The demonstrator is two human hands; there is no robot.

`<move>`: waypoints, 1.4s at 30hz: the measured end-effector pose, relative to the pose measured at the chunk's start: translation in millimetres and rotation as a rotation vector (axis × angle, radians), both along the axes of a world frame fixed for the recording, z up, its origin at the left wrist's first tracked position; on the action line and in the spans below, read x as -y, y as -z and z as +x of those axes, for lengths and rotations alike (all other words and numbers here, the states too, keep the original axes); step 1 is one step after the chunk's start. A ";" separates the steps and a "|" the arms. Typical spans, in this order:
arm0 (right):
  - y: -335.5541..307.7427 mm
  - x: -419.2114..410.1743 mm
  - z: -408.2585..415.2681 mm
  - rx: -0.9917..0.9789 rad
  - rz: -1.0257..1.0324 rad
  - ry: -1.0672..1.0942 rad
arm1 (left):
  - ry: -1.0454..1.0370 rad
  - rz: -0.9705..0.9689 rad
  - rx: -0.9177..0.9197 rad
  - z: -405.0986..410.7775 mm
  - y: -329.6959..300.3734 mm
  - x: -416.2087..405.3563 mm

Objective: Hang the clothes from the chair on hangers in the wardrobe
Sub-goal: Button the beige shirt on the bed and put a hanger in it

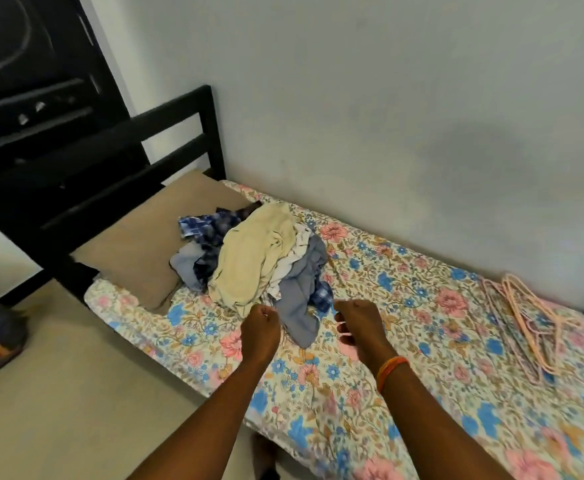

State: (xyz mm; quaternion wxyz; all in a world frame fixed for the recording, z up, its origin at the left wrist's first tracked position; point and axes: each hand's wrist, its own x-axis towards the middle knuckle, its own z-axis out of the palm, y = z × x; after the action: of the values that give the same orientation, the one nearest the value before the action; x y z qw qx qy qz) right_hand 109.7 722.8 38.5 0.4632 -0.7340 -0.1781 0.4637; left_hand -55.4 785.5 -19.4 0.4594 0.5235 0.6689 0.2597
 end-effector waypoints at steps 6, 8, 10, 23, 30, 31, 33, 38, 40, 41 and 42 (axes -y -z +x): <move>99.0 -188.7 -16.1 -0.032 -0.224 -0.053 | 0.145 -0.093 -0.198 0.4 108.3 -186.1; 141.8 -247.5 -19.5 0.001 -0.246 -0.114 | 0.205 -0.050 -0.260 1.1 151.0 -237.6; 187.6 -299.2 -25.8 0.007 -0.260 -0.156 | 0.233 0.000 -0.349 1.3 198.4 -280.6; 330.6 -369.0 -23.3 0.115 -0.300 -0.196 | 0.302 0.143 -0.543 15.2 334.1 -304.0; 340.0 -361.0 -14.0 0.051 -0.232 -0.259 | 0.217 0.136 -0.547 13.7 332.3 -299.0; 333.9 -357.4 -12.3 0.045 -0.234 -0.277 | 0.228 0.206 -0.466 23.4 319.3 -284.7; 319.7 -349.8 -0.8 -0.051 -0.210 -0.267 | 0.359 0.228 -0.215 42.2 295.5 -237.5; 287.9 -303.1 66.2 -0.162 -0.130 -0.231 | 0.866 -0.191 0.096 88.3 262.0 -77.8; 273.6 -261.8 89.3 -0.153 -0.146 -0.310 | 0.760 -0.314 0.139 92.6 256.2 -36.0; 269.3 -236.4 98.2 -0.178 -0.140 -0.398 | 0.594 -0.341 0.235 91.8 260.4 -22.2; 272.1 -207.3 104.7 -0.151 -0.152 -0.537 | 0.332 -0.426 0.312 87.5 260.3 -18.4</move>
State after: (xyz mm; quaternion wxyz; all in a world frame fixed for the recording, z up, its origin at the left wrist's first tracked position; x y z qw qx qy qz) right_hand 214.4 930.0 -233.6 0.2796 -0.6567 -0.2957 0.6350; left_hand 32.1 803.9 -279.7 0.6923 0.4712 0.5349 0.1123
